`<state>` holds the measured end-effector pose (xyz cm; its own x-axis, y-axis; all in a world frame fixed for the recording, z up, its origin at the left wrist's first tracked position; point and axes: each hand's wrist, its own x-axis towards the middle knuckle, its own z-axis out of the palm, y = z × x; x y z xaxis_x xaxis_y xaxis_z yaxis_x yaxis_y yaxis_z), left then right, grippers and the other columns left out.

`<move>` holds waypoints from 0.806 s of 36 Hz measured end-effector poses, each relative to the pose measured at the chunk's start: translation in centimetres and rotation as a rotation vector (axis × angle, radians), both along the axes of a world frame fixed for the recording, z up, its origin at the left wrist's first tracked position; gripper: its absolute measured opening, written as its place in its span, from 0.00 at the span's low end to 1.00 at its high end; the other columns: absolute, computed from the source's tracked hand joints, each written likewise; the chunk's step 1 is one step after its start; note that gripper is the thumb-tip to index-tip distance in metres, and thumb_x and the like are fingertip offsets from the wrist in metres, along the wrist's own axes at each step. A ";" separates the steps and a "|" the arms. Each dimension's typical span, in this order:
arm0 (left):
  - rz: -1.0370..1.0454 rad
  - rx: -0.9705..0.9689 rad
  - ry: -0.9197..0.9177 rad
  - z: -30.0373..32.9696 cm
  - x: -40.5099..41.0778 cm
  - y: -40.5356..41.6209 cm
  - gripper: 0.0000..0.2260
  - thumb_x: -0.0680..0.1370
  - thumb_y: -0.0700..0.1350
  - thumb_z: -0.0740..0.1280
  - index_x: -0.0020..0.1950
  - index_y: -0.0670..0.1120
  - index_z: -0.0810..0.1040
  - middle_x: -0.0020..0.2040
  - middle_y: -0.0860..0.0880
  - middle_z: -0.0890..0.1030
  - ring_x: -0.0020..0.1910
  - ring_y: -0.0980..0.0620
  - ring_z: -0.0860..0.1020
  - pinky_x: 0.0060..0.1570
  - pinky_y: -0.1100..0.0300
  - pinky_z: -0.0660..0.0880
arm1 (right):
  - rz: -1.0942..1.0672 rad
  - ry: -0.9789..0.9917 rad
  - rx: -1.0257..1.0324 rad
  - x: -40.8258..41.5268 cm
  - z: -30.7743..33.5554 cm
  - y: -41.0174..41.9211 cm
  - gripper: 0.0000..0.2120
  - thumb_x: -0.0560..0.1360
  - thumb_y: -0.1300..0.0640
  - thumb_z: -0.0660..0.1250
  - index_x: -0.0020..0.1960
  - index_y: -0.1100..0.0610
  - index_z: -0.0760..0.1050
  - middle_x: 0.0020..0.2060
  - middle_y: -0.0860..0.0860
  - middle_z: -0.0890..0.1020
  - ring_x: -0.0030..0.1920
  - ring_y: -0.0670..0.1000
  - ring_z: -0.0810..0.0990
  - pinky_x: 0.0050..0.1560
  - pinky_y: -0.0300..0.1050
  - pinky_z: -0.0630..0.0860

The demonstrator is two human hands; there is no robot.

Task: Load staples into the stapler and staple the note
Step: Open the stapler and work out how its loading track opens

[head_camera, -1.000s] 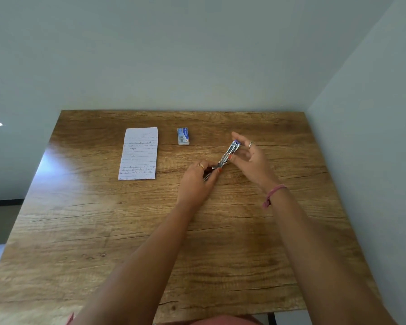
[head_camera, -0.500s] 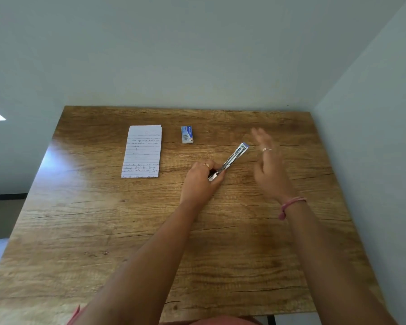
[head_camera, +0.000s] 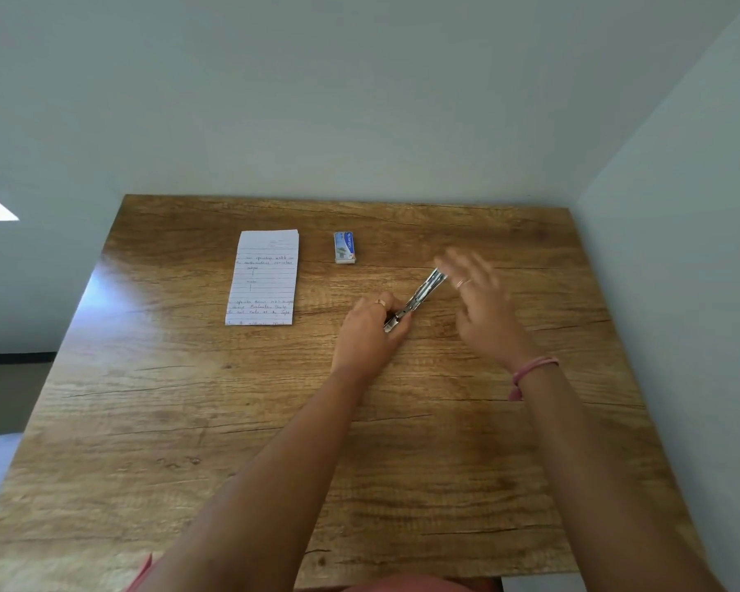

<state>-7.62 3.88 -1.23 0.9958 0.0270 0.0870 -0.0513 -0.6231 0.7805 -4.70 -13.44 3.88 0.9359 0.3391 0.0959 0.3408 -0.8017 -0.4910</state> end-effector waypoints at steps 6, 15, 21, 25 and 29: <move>0.001 0.025 0.003 -0.2 -0.1 0.0 0.07 0.77 0.49 0.67 0.50 0.47 0.77 0.45 0.54 0.77 0.47 0.54 0.75 0.48 0.57 0.75 | -0.028 -0.017 0.260 -0.5 1.3 0.4 0.36 0.73 0.72 0.57 0.77 0.49 0.57 0.71 0.46 0.71 0.50 0.32 0.73 0.61 0.56 0.63; -0.004 0.012 0.006 -0.4 0.0 0.1 0.07 0.78 0.49 0.66 0.49 0.46 0.77 0.48 0.52 0.80 0.47 0.54 0.75 0.47 0.55 0.75 | -0.157 -0.139 0.151 -0.8 0.5 0.9 0.41 0.70 0.75 0.57 0.79 0.55 0.51 0.77 0.52 0.59 0.77 0.52 0.55 0.76 0.57 0.48; 0.004 -0.058 0.006 -0.5 -0.1 0.2 0.05 0.77 0.47 0.68 0.46 0.47 0.77 0.49 0.52 0.81 0.48 0.54 0.76 0.48 0.54 0.76 | -0.136 -0.165 0.104 -1.1 -0.2 0.5 0.39 0.71 0.75 0.59 0.78 0.58 0.51 0.76 0.45 0.52 0.75 0.42 0.50 0.74 0.51 0.45; 0.000 -0.083 0.006 -0.3 -0.1 0.2 0.05 0.76 0.46 0.69 0.42 0.51 0.73 0.50 0.52 0.82 0.49 0.52 0.77 0.49 0.52 0.77 | -0.087 -0.151 -0.022 -1.1 0.0 0.4 0.42 0.70 0.73 0.58 0.79 0.49 0.51 0.78 0.51 0.54 0.77 0.51 0.53 0.73 0.61 0.52; 0.003 -0.087 0.002 -0.3 -0.1 0.2 0.06 0.76 0.46 0.69 0.42 0.51 0.74 0.50 0.54 0.82 0.49 0.53 0.77 0.49 0.53 0.76 | -0.027 -0.152 -0.214 -0.8 0.2 0.1 0.42 0.70 0.72 0.58 0.77 0.41 0.57 0.79 0.49 0.55 0.77 0.53 0.51 0.70 0.60 0.51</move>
<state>-7.74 4.12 -1.56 0.9959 0.0376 0.0825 -0.0480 -0.5532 0.8316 -5.55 -13.36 4.05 0.9253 0.3417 0.1644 0.3745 -0.8918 -0.2538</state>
